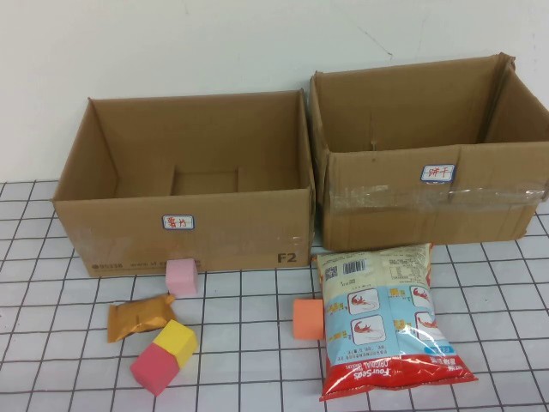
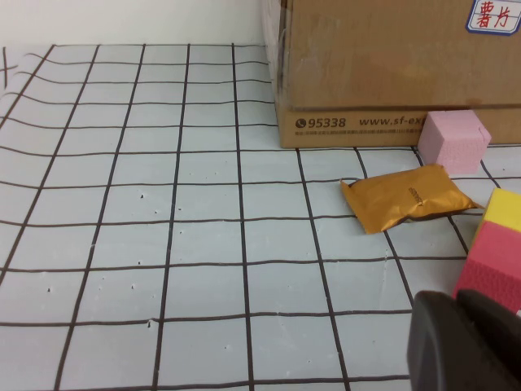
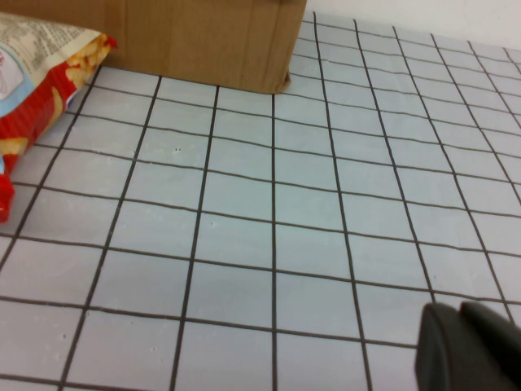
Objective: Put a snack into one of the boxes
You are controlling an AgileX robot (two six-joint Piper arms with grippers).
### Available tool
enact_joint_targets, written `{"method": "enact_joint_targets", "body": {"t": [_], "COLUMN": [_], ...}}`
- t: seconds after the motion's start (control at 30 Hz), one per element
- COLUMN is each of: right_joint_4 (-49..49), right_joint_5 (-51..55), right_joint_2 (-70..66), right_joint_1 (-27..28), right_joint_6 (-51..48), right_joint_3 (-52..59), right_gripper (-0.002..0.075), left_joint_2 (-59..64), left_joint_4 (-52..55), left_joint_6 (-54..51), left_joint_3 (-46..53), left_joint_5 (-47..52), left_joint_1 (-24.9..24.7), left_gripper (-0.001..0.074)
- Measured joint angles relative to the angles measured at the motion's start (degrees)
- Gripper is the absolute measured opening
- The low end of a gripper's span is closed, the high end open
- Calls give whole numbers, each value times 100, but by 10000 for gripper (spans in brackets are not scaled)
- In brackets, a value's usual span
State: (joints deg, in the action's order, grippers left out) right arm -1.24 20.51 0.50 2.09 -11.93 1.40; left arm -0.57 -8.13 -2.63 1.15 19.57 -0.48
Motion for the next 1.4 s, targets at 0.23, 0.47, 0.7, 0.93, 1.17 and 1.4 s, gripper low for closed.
{"method": "enact_joint_targets", "body": {"t": [0.23, 0.47, 0.7, 0.93, 1.17, 1.4], "right_joint_4": [0, 0, 0, 0, 0, 0], "right_joint_5": [0, 0, 0, -21, -1250, -3956], "right_joint_2": [0, 0, 0, 0, 0, 0], "right_joint_1": [0, 0, 0, 0, 0, 0], "right_joint_6": [0, 0, 0, 0, 0, 0], "right_joint_3": [0, 0, 0, 0, 20, 20], "right_gripper": [-1, -1, -1, -1, -1, -1], "left_joint_2": [0, 0, 0, 0, 0, 0], "left_joint_4": [0, 0, 0, 0, -20, -45], "left_joint_6": [0, 0, 0, 0, 0, 0], "left_joint_3": [0, 0, 0, 0, 36, 36], "left_joint_5": [0, 0, 0, -28, -1282, -3767], "left_joint_1": [0, 0, 0, 0, 0, 0], "left_gripper": [-2, -2, -2, -2, -2, -1]}}
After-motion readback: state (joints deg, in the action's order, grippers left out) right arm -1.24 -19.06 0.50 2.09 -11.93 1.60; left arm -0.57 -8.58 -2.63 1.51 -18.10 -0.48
